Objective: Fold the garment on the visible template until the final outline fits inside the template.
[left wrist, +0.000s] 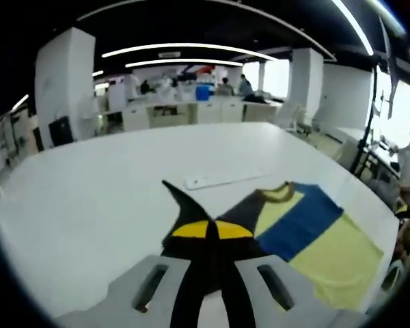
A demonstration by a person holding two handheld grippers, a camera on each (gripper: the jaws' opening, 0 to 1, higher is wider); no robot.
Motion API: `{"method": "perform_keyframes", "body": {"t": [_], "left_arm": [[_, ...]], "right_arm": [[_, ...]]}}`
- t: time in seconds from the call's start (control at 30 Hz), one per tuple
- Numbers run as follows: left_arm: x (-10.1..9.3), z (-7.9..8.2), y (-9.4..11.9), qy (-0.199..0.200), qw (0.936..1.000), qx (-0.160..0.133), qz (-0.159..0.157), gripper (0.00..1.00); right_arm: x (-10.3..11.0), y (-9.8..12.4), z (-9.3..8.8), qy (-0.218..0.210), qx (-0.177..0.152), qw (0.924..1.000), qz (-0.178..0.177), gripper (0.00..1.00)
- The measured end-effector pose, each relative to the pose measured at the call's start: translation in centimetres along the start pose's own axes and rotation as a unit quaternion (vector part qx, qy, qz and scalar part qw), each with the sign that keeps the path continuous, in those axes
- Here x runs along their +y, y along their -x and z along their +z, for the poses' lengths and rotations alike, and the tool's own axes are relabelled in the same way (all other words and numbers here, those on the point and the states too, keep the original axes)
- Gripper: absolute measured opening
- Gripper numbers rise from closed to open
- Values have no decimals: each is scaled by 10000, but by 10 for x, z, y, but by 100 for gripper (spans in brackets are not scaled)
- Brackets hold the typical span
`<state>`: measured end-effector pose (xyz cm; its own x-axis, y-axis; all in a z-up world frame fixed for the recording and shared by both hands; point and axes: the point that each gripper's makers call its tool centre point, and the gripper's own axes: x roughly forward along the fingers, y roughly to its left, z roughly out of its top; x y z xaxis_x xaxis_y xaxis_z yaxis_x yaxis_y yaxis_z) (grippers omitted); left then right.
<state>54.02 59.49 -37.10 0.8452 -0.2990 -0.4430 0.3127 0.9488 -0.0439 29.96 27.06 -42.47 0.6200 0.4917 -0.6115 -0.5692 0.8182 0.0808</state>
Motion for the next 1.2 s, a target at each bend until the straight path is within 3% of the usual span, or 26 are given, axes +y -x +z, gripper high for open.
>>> {"method": "perform_keyframes", "body": {"t": [0.27,0.77,1.2], "left_arm": [[-24,8,-8,15,9998,-63,-200,0],[-88,24,-30,-156,9971,-137,-730,0],[-146,37,-48,-385,9913,-145,-1249,0]], "right_arm": [[4,3,-3,32,0,10000,45,100],[1,4,7,-36,-214,9998,-23,100],[-9,3,4,-79,-166,9998,-100,100]]}}
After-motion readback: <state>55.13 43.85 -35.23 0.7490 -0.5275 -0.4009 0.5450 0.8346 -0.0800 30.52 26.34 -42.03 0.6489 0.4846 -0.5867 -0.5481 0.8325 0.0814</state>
